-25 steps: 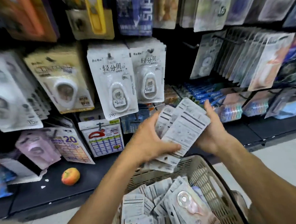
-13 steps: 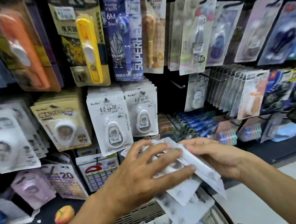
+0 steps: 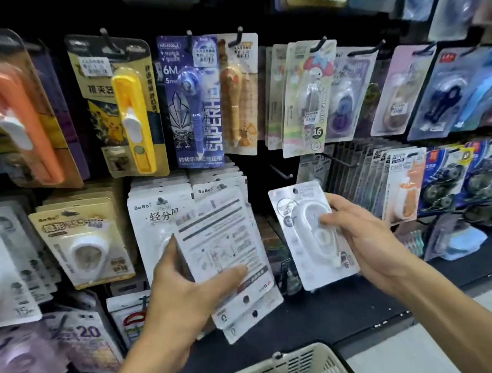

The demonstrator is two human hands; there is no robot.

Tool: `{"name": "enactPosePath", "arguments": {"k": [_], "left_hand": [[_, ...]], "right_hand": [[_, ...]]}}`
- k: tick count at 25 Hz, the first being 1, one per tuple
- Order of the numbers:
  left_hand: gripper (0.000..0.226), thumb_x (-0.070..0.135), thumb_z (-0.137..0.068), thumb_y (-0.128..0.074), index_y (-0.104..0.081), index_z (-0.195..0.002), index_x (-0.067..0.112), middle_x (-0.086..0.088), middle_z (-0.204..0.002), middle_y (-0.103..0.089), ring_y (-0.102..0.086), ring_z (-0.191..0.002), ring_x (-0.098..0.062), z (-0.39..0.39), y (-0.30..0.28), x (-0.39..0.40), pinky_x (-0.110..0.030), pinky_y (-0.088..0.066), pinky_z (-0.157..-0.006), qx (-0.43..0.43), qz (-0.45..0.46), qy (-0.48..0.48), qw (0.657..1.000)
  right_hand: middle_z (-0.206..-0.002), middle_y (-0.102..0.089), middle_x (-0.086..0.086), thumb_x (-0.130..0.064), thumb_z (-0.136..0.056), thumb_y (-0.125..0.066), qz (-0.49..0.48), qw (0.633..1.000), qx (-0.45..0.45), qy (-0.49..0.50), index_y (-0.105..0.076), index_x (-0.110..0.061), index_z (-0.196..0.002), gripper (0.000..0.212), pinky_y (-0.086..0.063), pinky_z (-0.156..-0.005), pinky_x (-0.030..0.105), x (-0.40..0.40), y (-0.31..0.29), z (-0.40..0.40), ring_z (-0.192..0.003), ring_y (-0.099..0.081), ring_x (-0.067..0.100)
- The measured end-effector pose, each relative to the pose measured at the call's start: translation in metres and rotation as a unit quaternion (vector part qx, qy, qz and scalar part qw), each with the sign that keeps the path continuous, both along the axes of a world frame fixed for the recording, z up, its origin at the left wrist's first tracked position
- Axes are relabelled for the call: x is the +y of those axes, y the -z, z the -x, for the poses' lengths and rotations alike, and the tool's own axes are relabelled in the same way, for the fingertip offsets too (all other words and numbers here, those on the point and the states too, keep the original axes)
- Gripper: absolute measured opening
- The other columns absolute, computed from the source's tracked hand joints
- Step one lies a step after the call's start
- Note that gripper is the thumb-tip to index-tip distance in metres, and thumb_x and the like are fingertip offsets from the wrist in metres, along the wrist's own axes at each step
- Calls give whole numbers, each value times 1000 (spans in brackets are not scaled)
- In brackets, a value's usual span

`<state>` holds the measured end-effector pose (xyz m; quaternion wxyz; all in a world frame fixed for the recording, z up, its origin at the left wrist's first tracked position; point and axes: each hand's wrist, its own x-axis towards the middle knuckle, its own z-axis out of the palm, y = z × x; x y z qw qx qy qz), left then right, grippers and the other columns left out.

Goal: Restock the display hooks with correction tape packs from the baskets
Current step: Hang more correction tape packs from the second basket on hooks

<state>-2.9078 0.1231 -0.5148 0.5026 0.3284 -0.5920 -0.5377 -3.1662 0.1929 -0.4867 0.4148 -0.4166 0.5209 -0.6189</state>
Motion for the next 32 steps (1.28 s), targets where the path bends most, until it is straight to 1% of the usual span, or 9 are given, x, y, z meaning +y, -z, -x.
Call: {"name": "enactPosePath", "arguments": {"k": [2,6,11,15,17,19,22,26,32], "left_hand": [[88,20,-35,-96,-63,-115,27,3,-100,-80,-78,-88,-15,2,1,-4,-40,-59,-84,52,-116,43,991],[103,22,-27,-102,-61,-121,18,-2,-104,-80,-77,-95,-24,9,-8,-1,-55,-53,-98,50,-164,68,983],[75,12,-40,-92,-67,-111,23,-7,-103,-80,-78,-91,-29,15,-7,-4,-46,-63,-74,77,-212,109,968],[74,4,-52,-87,-64,-122,13,-11,-106,-79,-77,-95,-33,14,-10,-4,-51,-62,-84,34,-238,168,956],[73,-3,-57,-89,-63,-123,14,-11,-107,-79,-76,-98,-32,14,-11,-3,-52,-58,-93,-11,-240,197,950],[63,-6,-65,-86,-66,-121,16,-11,-106,-79,-76,-97,-31,18,-9,1,-49,-61,-89,-28,-249,210,945],[76,-4,-54,-92,-64,-120,20,-11,-107,-79,-76,-97,-31,25,0,11,-46,-63,-83,3,-267,219,938],[80,-10,-50,-88,-60,-114,31,-6,-103,-80,-77,-92,-31,30,6,15,-47,-64,-74,-12,-245,206,947],[57,4,-59,-79,-69,-114,12,-16,-99,-79,-78,-79,-32,18,-3,-6,-38,-62,-55,50,-332,149,930]], "right_hand": [[-116,-75,7,-19,-90,-65,42,999,0,18,-67,-23,-124,35,-62,-84,41,-10,-1,-5,-100,-74,26],[-106,-78,-2,-18,-95,-67,32,990,40,135,-57,-25,-134,40,-53,-90,40,-28,6,-4,-105,-72,19],[-74,-71,-5,-41,-86,-76,-5,965,109,238,-68,-22,-92,21,-46,-54,17,-38,7,-4,-66,-61,5],[-113,-62,-7,-51,-88,-68,-31,901,347,260,-66,-27,-109,32,-49,-85,30,-25,-1,-14,-101,-59,9],[-116,-68,-9,-54,-81,-73,-25,962,242,123,-68,-29,-114,42,-51,-79,22,-13,-12,-40,-103,-66,9],[-103,-78,-1,-32,-81,-81,-56,993,102,-25,-72,-20,-111,33,-56,-66,20,-8,-12,-71,-92,-75,17],[-89,-79,10,-10,-90,-73,-88,994,-28,61,-68,-8,-105,16,-60,-55,31,-9,-3,-92,-74,-77,25],[-94,-79,11,-19,-97,-66,-67,967,-191,154,-64,-10,-105,13,-64,-63,40,-10,-5,-79,-85,-76,30],[-104,-78,-8,-2,-76,-79,240,958,136,82,-76,-34,-96,37,-57,-81,24,-3,-15,-50,-102,-71,11]]}}
